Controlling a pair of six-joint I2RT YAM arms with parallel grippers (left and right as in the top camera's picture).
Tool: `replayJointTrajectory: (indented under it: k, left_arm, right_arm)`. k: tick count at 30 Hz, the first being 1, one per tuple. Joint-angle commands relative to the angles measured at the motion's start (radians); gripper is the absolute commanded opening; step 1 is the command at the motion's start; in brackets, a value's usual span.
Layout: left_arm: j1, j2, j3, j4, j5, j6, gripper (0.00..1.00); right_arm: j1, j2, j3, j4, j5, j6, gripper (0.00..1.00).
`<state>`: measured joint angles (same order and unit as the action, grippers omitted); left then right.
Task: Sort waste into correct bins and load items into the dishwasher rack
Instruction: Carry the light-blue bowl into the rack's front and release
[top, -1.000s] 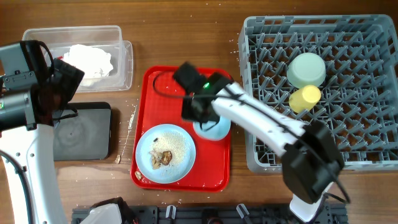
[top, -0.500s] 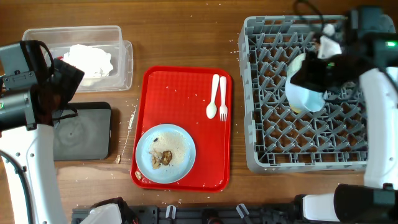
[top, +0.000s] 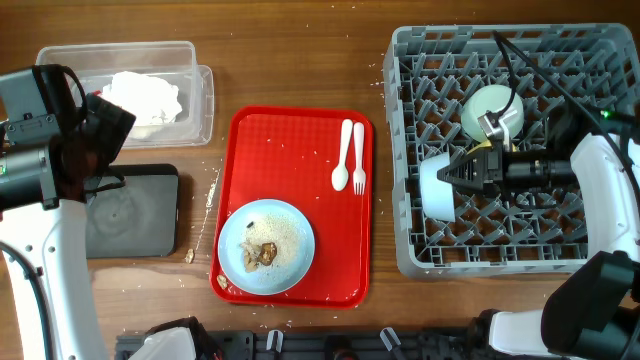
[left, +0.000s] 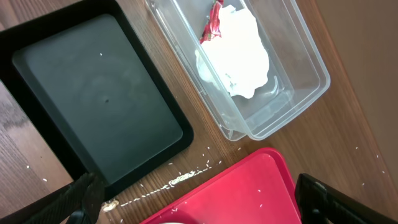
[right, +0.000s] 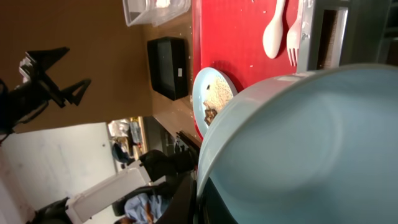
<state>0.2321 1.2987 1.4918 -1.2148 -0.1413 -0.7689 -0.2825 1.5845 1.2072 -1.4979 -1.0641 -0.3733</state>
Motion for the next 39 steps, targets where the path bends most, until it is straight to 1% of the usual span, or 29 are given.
replayJointTrajectory:
  k: [1, 4, 10, 13, 16, 17, 19, 25, 28, 31, 32, 36, 37, 38, 39]
  left_arm:
    - [0.006, -0.002, 0.003, 0.002, -0.009, -0.002, 1.0]
    - [0.006, -0.002, 0.003, 0.002, -0.009, -0.002, 1.0]
    - [0.006, -0.002, 0.003, 0.002, -0.009, -0.002, 1.0]
    - [0.006, -0.002, 0.003, 0.002, -0.009, -0.002, 1.0]
    - [0.006, -0.002, 0.003, 0.002, -0.009, -0.002, 1.0]
    - [0.006, -0.002, 0.003, 0.002, -0.009, -0.002, 1.0]
    - [0.006, -0.002, 0.003, 0.002, -0.009, -0.002, 1.0]
    - [0.006, -0.002, 0.003, 0.002, -0.009, -0.002, 1.0]
    - [0.006, -0.002, 0.003, 0.002, -0.009, -0.002, 1.0]
    - [0.006, -0.002, 0.003, 0.002, -0.009, -0.002, 1.0]
    - [0.006, -0.002, 0.003, 0.002, -0.009, -0.002, 1.0]
    - [0.006, -0.002, 0.003, 0.002, -0.009, -0.002, 1.0]
    - [0.006, -0.002, 0.003, 0.002, -0.009, -0.002, 1.0]
    - [0.006, -0.002, 0.003, 0.002, -0.009, -0.002, 1.0]
    - [0.006, -0.002, 0.003, 0.002, -0.009, -0.002, 1.0]
  right_arm:
    - [-0.031, -0.004, -0.007, 0.027, -0.001, 0.023, 0.04]
    - [-0.06, -0.004, -0.007, 0.071, 0.092, 0.122, 0.04]
    - [-0.089, -0.004, -0.007, 0.073, 0.115, 0.119, 0.08]
    - [-0.089, -0.004, -0.008, 0.072, 0.155, 0.141, 0.07]
    - [-0.089, -0.005, -0.008, 0.061, 0.071, 0.131, 0.04]
    - [-0.088, -0.005, -0.007, 0.025, -0.043, 0.071, 0.04]
    - [-0.088, -0.005, -0.007, -0.008, -0.089, 0.03, 0.04]
    - [-0.089, -0.004, -0.042, 0.016, -0.001, 0.037, 0.05]
    - [-0.089, -0.004, -0.09, 0.068, -0.006, 0.077, 0.05]
    - [-0.089, -0.004, -0.101, 0.076, 0.002, 0.091, 0.05]
    - [-0.09, -0.004, -0.1, 0.085, 0.04, 0.128, 0.04]
    - [-0.115, -0.005, -0.079, 0.098, 0.14, 0.197, 0.06]
    - [-0.127, -0.005, -0.058, 0.097, 0.177, 0.219, 0.08]
    - [-0.134, -0.005, -0.04, 0.097, 0.219, 0.245, 0.11]
    - [-0.141, -0.005, -0.017, 0.096, 0.299, 0.283, 0.14]
